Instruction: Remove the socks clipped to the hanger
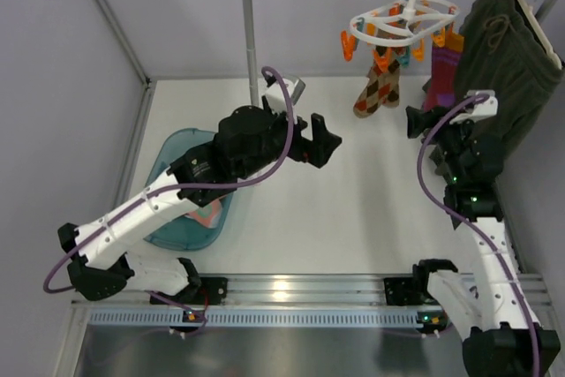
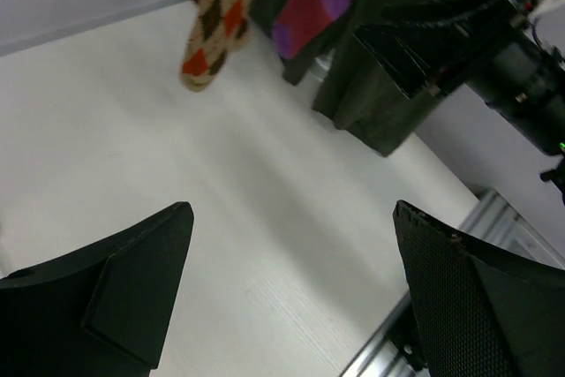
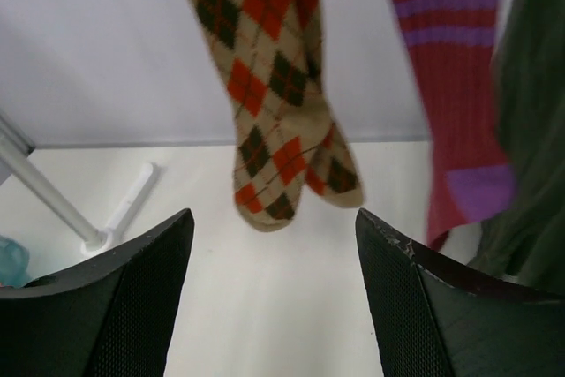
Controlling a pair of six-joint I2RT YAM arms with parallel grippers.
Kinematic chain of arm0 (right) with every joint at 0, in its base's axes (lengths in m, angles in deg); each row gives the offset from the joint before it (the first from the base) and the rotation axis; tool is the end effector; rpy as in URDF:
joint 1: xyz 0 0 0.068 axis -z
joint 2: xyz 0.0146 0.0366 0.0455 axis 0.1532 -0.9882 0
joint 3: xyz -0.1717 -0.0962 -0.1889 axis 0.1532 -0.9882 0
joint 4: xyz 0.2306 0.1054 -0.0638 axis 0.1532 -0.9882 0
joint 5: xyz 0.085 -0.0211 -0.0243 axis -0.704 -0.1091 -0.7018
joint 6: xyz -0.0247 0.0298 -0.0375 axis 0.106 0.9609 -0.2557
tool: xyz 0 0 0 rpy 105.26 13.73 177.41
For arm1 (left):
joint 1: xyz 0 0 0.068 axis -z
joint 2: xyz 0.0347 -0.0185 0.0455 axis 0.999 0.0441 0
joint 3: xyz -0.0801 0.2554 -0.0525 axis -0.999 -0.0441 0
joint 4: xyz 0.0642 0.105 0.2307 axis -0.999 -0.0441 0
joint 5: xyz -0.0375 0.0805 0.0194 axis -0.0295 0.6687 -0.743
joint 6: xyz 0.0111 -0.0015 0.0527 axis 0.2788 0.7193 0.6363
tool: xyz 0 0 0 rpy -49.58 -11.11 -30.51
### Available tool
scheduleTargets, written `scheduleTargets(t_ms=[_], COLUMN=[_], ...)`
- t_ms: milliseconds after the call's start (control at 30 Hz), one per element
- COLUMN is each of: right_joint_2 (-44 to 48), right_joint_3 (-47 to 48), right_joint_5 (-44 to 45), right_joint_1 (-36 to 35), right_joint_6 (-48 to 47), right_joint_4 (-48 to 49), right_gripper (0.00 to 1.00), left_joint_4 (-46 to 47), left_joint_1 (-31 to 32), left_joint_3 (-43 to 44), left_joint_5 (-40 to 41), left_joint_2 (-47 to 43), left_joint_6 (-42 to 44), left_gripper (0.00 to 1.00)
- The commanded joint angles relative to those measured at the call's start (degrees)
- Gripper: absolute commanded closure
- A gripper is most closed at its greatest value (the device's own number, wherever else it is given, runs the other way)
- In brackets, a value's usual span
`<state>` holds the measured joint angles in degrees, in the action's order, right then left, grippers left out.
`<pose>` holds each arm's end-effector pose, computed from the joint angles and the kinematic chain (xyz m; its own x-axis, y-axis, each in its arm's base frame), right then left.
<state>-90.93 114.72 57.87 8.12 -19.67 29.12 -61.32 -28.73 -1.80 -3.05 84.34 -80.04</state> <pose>0.1911 0.0093 0.3552 0.0826 0.2162 -0.9729 -0.2262 0.9548 0.1930 0.1492 -0.2281 0.4653 -0.3186 -0.1154 -0.9408 0.6212 0.7243 -0.2992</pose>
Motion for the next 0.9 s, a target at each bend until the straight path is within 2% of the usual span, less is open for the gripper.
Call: scheduleTargets(t_ms=[0,67,167,200,300,400,467,633,733,833,867], right_joint_2=[-1.0,-3.2,-10.4,-12.1,-17.8,-23.1,-25.0,-28.2,-25.7,-20.4,-17.1], right_joint_3=[8.2,11.2,17.2,19.9,23.3,28.2,29.5,27.0,22.5,20.2,19.9], right_joint_5=[0.3,-1.9,-13.0,-20.0,-29.5,-34.8,-35.0,-35.8,-36.3,-31.6,-30.1], right_joint_1=[4.4,9.9,16.5,17.1,18.6,19.4,19.8,20.3,19.9,19.0,18.3], right_joint_6=[0.3,3.2,2.6,1.7,1.8,-0.5,-1.5,5.8,11.1,11.5,11.6], right_joint_4=[-8.6,-9.6,-10.3,-10.2,-5.5,-4.2,-4.0,8.7,14.3,9.9,7.7], right_gripper=[0.3,0.34,0.34,0.34,0.34,0.33,0.3,0.29,0.33,0.34,0.3], left_joint_4=[4.3,4.4,4.2,4.2,4.1,4.0,4.1,4.1,4.5,7.5,11.1], left_joint_1=[0.4,0.8,1.4,1.4,1.3,1.3,1.3,1.3,1.3,1.3,1.4], left_joint_3=[-1.7,-4.0,-6.7,-7.6,-9.5,-11.0,-11.8,-12.7,-14.6,-15.2,-16.0], left_joint_5=[-13.9,-13.9,-13.6,-13.2,-14.1,-17.0,-16.3,-15.6,-8.1,-3.7,-2.6], left_joint_2=[-0.9,-2.3,-5.6,-6.5,-9.6,-11.8,-13.4,-16.0,-16.7,-13.0,-12.0], left_joint_6=[-3.3,-4.4,-4.1,-4.1,-3.1,-1.7,-1.4,-0.2,0.0,2.5,3.0], left_gripper=[0.01,0.01,0.01,0.01,0.01,0.01,0.01,0.01,0.01,0.01,0.01])
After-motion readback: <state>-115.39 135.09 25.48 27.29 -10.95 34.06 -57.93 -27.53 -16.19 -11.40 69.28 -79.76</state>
